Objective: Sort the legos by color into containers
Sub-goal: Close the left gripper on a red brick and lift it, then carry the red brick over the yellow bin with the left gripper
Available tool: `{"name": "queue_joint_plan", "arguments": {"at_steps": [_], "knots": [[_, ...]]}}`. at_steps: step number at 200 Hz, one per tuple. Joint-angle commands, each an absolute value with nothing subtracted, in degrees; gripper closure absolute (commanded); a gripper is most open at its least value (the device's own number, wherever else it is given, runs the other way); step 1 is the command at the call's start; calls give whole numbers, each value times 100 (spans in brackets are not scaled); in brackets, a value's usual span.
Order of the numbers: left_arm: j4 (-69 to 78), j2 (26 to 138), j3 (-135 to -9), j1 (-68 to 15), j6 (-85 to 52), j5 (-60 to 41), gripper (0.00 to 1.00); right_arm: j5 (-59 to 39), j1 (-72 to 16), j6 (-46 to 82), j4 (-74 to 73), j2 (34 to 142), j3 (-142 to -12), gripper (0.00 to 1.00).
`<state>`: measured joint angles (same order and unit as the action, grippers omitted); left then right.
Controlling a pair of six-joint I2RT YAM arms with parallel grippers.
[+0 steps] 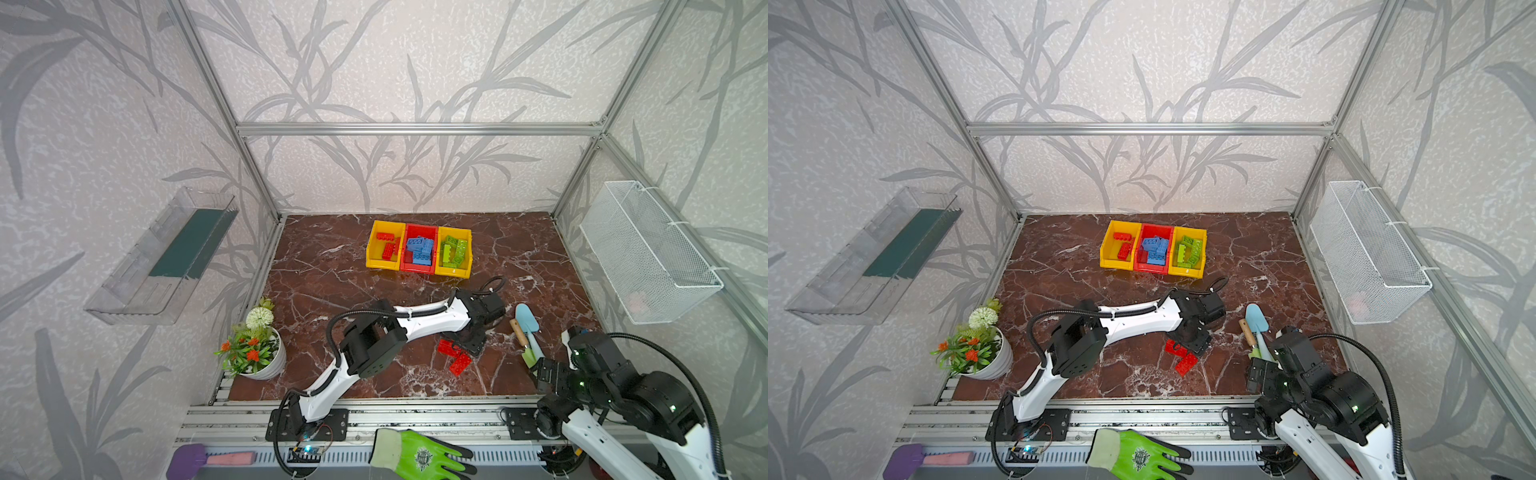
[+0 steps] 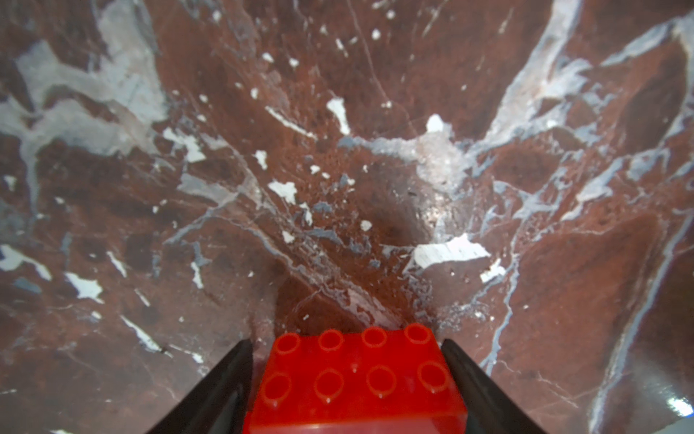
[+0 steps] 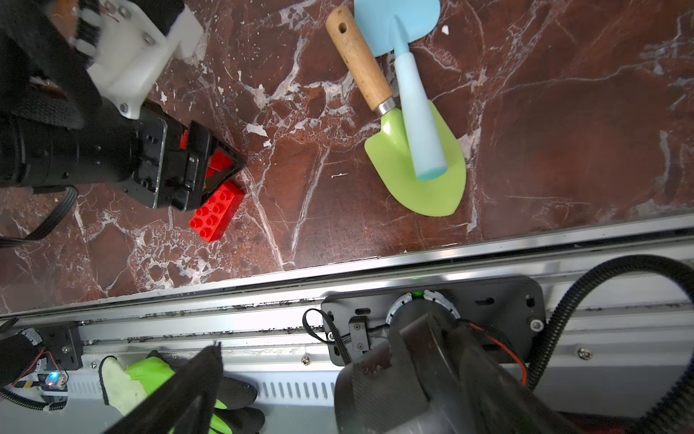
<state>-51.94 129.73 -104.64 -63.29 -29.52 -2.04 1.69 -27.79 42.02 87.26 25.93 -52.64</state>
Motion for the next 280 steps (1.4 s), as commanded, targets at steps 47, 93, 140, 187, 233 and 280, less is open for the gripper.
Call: {"name": "queue_joint_plan", "arguments": {"at_steps": [47,93,140,187,233,280], "knots": [[-5500,12870,-10432,-6146,-2937,-36,44,240,-2768,4149,8480,2963,-5361,1],[-5844,12507,-10614,-5651,-2738,210,48,185,-2769,4081,8021,3371,-5454,1],[-6628,12371,-11607,-4726,-2316,942,48,82,-2763,3965,7263,4176,-5533,1],[-7037,12853,-13101,-3606,-1875,957,48,26,-2762,3750,6464,5443,-6070,1],[-7283,13794,-14713,-2592,-1818,455,47,-3,-2753,3753,5887,6518,-6678,1],[-6571,14076,-14795,-1975,-1885,-331,47,74,-2760,3692,5736,7273,-7180,1]]}}
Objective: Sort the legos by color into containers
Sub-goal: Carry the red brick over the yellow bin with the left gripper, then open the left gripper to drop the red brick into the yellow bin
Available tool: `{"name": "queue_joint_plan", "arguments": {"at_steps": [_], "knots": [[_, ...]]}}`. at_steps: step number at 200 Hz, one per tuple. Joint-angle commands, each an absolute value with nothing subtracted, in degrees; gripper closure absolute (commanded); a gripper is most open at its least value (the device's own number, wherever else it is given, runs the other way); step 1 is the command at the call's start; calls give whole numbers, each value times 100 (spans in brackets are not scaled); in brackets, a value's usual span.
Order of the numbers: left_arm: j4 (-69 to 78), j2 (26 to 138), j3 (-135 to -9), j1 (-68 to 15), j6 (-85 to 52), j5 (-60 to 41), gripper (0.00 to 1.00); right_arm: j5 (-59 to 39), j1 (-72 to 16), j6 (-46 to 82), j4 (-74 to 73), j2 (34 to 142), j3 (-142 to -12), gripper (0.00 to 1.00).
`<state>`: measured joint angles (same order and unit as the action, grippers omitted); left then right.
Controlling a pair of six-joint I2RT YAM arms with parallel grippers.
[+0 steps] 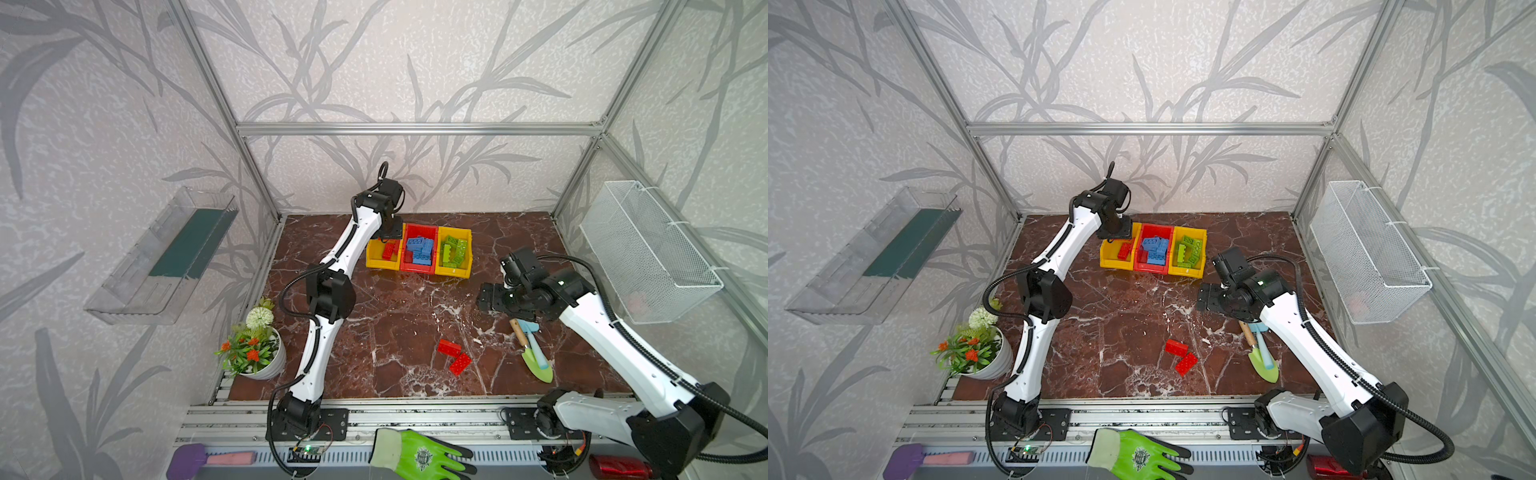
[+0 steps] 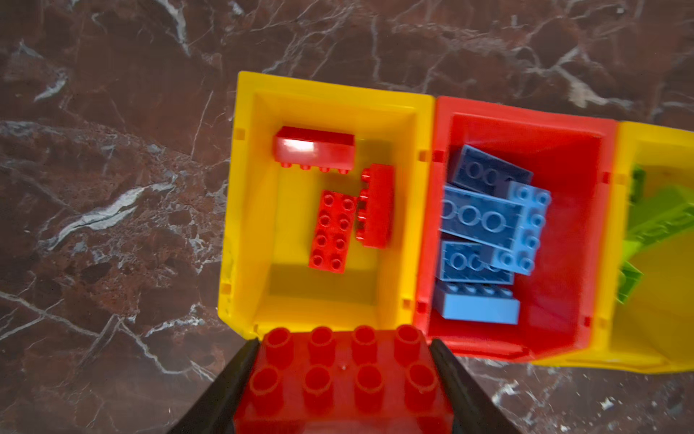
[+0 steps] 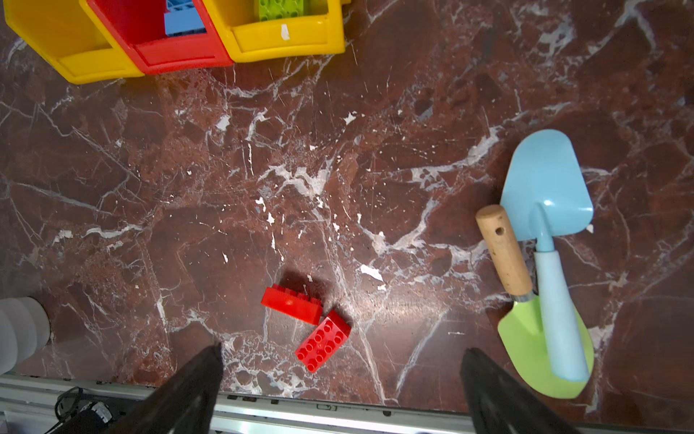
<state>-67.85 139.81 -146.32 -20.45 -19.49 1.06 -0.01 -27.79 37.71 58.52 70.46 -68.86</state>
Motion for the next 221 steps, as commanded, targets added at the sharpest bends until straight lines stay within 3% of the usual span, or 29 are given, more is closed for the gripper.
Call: {"name": "queue_joint_plan", "arguments": {"at_steps": [1,59,89,103,116,172,199,221], "knots": [[-6564,14087,-14802,-1972,-1887,-345,47,76,-2760,3692,5737,7288,-7194,1],[-6460,14565,-15251,-1816,-2065,-600,45,53,-2760,3692,5691,8110,-7894,1],[-6392,14667,-15245,-1750,-2090,-584,33,77,-2755,3444,5815,8419,-8275,1],[-6369,14681,-15227,-1740,-2101,-503,21,75,-2760,3387,5877,8498,-8383,1],[-6352,14672,-15222,-1740,-2101,-445,16,79,-2760,3342,5904,8537,-8429,1],[-6324,14416,-15125,-1745,-2197,-407,15,46,-2760,3287,5939,8280,-8214,1],[-6211,13958,-14780,-1740,-2241,-1334,15,-29,-2760,3270,5939,7955,-7943,1],[-5518,13247,-13771,-1787,-2387,-2305,15,-114,-2760,3269,5940,7578,-7603,1]]}}
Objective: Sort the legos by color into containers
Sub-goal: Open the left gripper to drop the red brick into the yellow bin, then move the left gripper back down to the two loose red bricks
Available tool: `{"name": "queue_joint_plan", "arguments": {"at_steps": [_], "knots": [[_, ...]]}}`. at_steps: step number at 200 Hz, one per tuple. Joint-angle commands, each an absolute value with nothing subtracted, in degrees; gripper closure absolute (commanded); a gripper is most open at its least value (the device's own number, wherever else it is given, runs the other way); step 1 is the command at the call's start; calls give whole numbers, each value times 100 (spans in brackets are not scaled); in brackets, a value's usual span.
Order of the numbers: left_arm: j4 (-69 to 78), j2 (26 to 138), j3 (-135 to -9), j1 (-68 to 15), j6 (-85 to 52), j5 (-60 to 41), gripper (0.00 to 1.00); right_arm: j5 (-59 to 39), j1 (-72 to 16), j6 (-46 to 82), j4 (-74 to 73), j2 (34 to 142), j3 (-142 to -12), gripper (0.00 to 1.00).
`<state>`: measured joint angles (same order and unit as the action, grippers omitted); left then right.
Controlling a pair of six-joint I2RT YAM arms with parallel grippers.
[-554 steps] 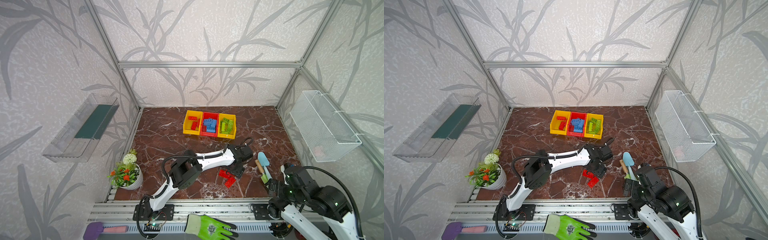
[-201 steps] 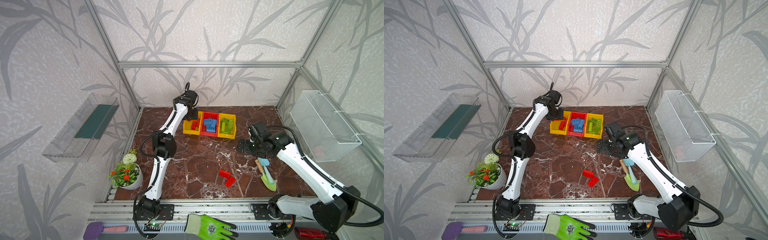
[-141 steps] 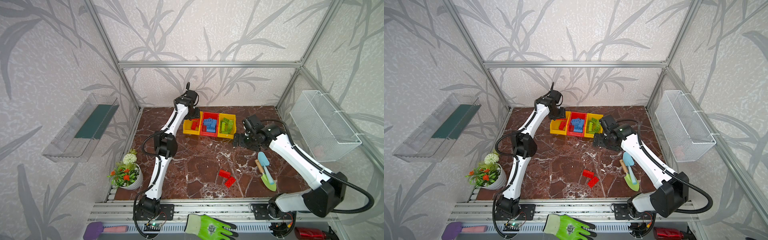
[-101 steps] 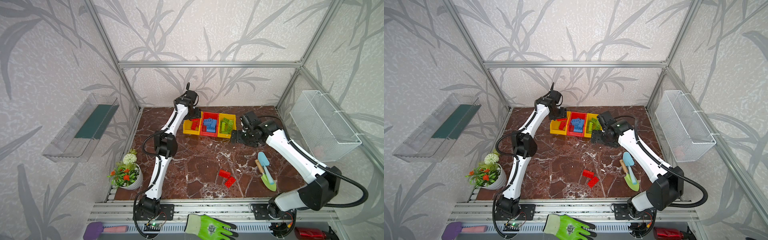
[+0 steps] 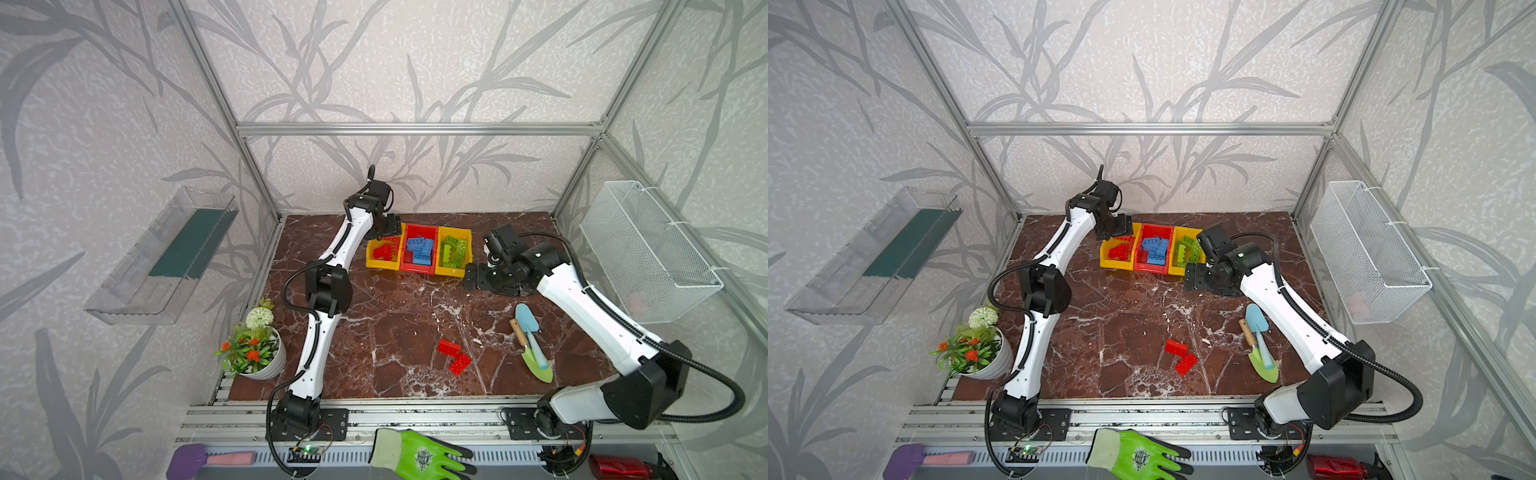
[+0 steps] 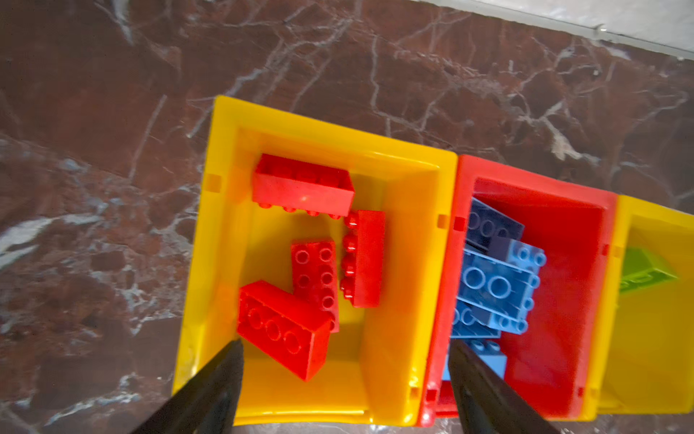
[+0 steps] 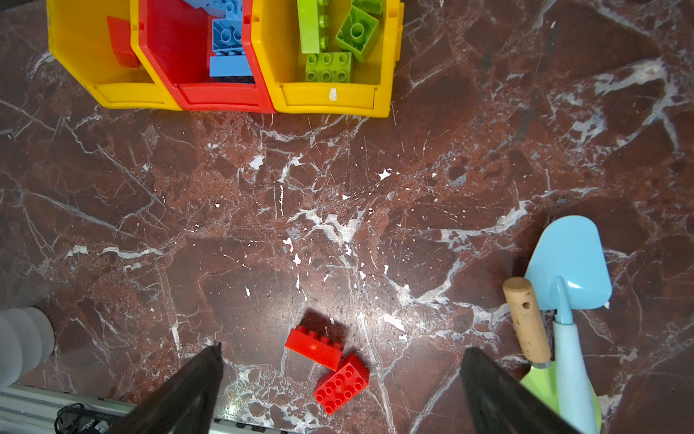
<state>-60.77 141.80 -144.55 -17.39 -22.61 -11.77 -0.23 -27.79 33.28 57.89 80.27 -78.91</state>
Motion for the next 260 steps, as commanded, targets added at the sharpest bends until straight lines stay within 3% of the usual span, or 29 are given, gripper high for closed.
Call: {"name": "queue_joint_plan", "arguments": {"at_steps": [1,38,120,145,217,260], "knots": [[-5497,13207,-13728,-1794,-2393,-2308,15,-119,-2760,3270,5941,7559,-7585,1],[-5991,12487,-13326,-2370,-1966,-648,15,-191,-2759,3330,6027,6680,-6865,1],[-4740,10513,-9853,-3600,-3007,-238,14,-398,-2768,3375,6922,4584,-5688,1],[-4456,10167,-9112,-4169,-3391,-39,10,-424,-2769,3349,7216,4210,-5595,1],[-4609,10206,-8540,-5755,-4012,110,8,-541,-2769,3408,7242,3819,-5344,1],[-4648,10250,-8214,-6124,-4096,-52,8,-543,-2769,3495,7342,3561,-5171,1]]}}
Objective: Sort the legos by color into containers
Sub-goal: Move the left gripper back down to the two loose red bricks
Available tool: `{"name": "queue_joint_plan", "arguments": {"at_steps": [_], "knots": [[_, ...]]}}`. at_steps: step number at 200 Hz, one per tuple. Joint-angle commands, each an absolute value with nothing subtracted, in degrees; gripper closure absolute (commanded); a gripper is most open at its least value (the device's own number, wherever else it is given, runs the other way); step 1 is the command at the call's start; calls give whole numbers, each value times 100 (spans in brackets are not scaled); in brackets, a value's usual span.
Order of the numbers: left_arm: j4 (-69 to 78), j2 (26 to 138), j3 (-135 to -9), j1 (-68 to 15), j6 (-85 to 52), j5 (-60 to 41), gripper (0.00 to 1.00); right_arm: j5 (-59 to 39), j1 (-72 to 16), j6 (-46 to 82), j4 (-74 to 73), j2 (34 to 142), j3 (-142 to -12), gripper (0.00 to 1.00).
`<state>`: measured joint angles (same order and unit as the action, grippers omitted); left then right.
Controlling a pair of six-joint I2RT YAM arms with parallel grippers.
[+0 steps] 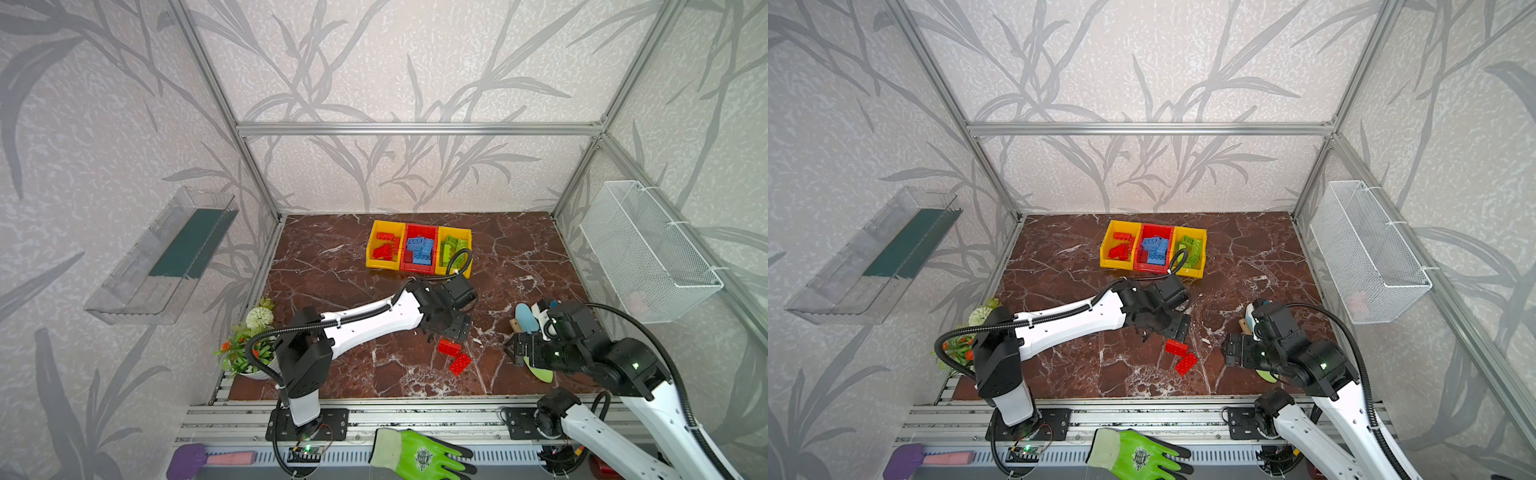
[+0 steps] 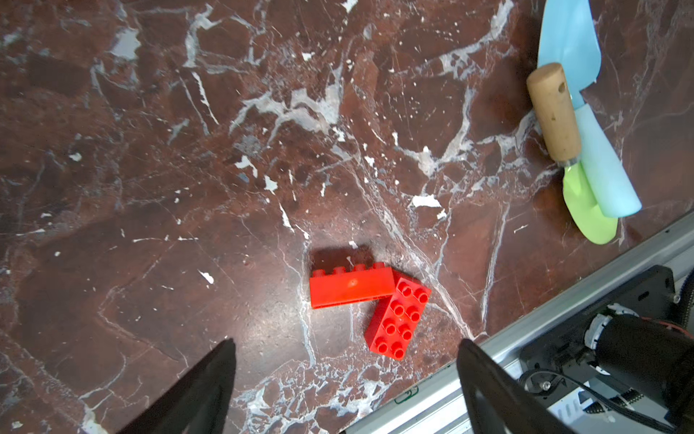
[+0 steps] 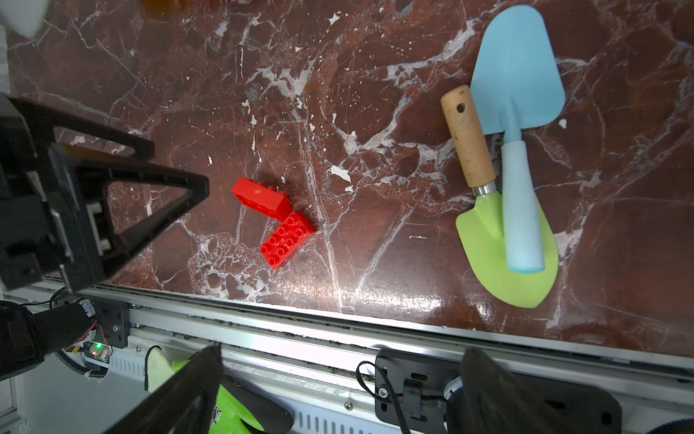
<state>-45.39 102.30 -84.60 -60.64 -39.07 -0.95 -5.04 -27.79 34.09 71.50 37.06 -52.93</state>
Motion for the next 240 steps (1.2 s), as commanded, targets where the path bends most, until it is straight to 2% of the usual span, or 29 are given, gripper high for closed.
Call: {"name": "queue_joint_plan", "arguments": {"at_steps": [1,80,132,159,193,240], "knots": [[-4640,10253,-8207,-6125,-4100,-65,8,-544,-2769,3497,7345,3556,-5170,1],[-4465,11288,-8728,-6264,-3890,-705,8,-353,-2768,3526,7808,3286,-5277,1],[-4627,11654,-8876,-6260,-3817,-698,9,-265,-2768,3608,7924,3093,-5215,1],[-4708,11774,-8960,-6262,-3822,-638,12,-242,-2769,3613,7944,3025,-5181,1],[-4755,11875,-9008,-6238,-3823,-554,21,-238,-2769,3615,7934,3029,-5201,1],[-4798,11960,-8944,-6174,-3833,-486,27,-224,-2769,3614,7919,3081,-5245,1]]}}
